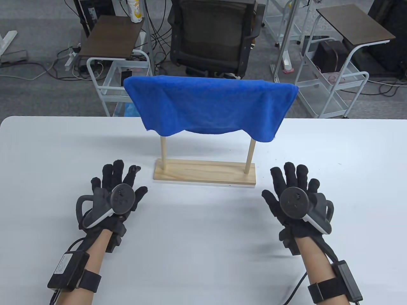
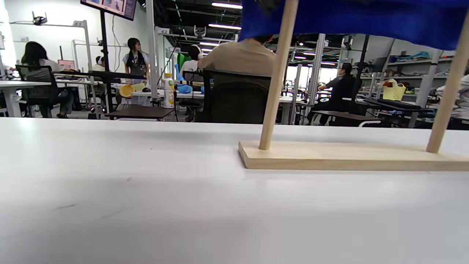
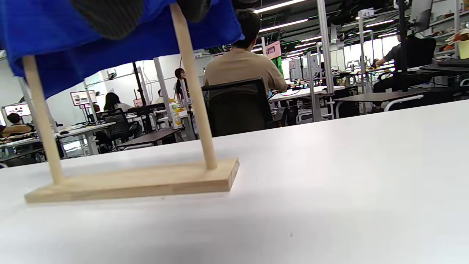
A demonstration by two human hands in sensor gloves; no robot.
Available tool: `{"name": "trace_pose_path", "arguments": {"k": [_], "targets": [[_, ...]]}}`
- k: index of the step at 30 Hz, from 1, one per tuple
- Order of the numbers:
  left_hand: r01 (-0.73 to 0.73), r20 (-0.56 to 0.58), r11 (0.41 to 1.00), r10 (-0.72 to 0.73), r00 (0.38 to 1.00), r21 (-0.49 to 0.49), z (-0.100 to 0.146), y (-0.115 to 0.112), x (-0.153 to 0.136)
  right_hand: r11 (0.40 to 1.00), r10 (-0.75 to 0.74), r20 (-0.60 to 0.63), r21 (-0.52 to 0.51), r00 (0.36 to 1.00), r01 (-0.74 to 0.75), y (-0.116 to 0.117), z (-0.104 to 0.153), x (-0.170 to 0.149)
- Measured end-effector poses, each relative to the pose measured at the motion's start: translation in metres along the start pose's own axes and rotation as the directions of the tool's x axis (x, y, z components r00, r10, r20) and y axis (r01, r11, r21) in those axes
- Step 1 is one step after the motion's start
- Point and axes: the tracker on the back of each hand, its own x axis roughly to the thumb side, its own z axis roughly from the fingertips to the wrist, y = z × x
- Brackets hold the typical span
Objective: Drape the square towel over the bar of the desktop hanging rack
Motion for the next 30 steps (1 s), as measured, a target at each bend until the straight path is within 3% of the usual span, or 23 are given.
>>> {"name": "trace_pose_path", "arguments": {"k": [8, 12, 13, 14, 17, 30], "targets": [[0.082, 0.082, 0.996, -0.084, 0.993, 0.02, 0.021, -0.027, 0.032, 1.0, -0.001, 0.085, 0.029, 0.996, -0.002, 0.032, 0.011, 0.02], [0.094, 0.114, 0.995, -0.096, 0.989, 0.025, 0.032, -0.054, 0.036, 1.0, 0.002, 0.124, 0.025, 0.992, -0.006, 0.062, 0.026, 0.021], [0.128, 0.125, 0.992, -0.124, 0.984, -0.022, 0.033, -0.057, 0.037, 0.999, 0.009, 0.136, 0.051, 0.991, -0.016, 0.064, 0.023, 0.023], [0.197, 0.118, 0.98, -0.193, 0.974, -0.027, 0.035, -0.058, 0.037, 0.981, 0.055, 0.146, 0.175, 0.988, -0.08, 0.068, 0.023, 0.024], [0.206, 0.122, 0.979, -0.204, 0.971, -0.004, 0.036, -0.059, 0.039, 0.99, 0.058, 0.157, 0.12, 0.986, -0.077, 0.067, 0.026, 0.023], [0.259, 0.134, 0.966, -0.259, 0.957, 0.017, 0.04, -0.055, 0.048, 0.987, 0.06, 0.178, 0.136, 0.982, -0.085, 0.066, 0.03, 0.028]]}}
